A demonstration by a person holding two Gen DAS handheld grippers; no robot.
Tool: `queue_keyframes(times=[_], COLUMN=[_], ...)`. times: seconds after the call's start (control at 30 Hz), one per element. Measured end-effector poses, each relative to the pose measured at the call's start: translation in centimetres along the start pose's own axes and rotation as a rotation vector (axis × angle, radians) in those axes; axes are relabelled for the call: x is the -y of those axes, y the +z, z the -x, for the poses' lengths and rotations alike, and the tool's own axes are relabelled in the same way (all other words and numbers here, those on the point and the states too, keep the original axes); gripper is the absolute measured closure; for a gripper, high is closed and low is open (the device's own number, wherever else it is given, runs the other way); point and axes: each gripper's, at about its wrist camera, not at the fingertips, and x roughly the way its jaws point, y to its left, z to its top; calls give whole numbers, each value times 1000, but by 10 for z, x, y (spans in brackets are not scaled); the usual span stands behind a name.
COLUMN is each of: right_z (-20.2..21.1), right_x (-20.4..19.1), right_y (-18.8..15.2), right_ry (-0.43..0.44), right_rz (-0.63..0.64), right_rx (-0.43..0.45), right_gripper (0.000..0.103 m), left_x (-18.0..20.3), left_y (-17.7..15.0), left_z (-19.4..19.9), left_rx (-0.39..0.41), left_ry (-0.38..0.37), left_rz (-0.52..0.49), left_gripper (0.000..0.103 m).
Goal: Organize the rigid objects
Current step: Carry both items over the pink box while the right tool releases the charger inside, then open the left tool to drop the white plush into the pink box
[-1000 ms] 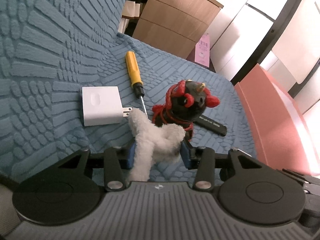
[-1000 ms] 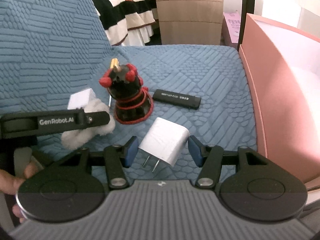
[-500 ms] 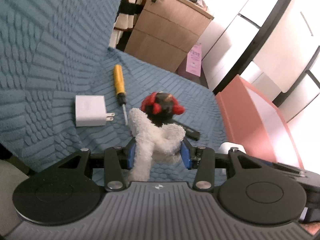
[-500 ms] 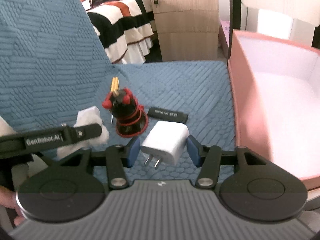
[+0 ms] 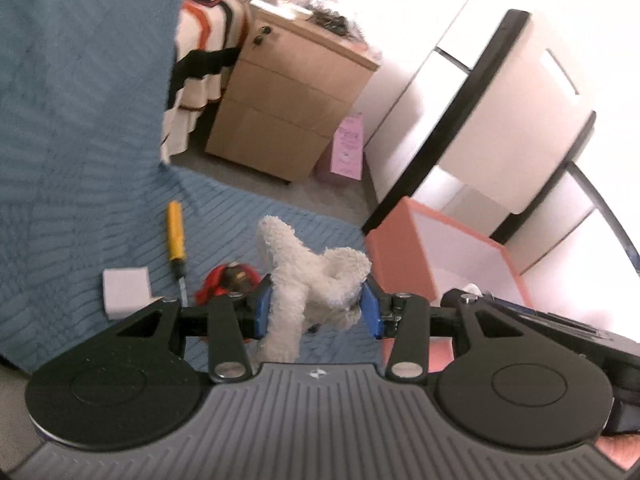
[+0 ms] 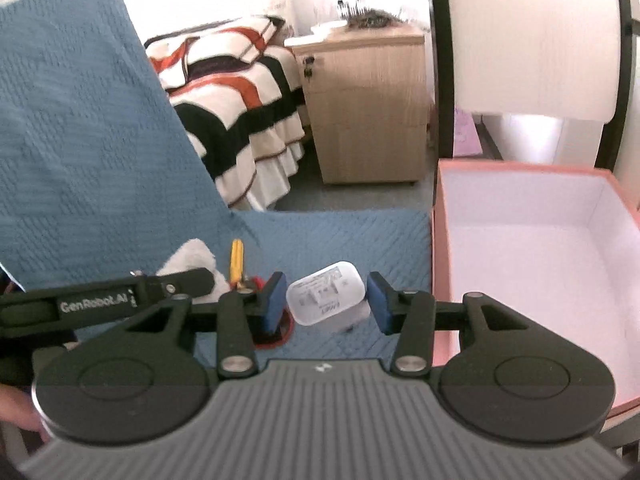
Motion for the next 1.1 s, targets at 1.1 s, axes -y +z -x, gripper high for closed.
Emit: queue_keyframes(times=[1.1], right_z=[40], right_x=[199], right_y=[19], right_ry=[-147], right_rz=[-175], right_rx=[21], right_gripper=[74], left_x=[226], left_y=[1], left_z=[-130], left_rx=[-162], left_ry=[-120], left_rz=[-190], left_gripper=[53])
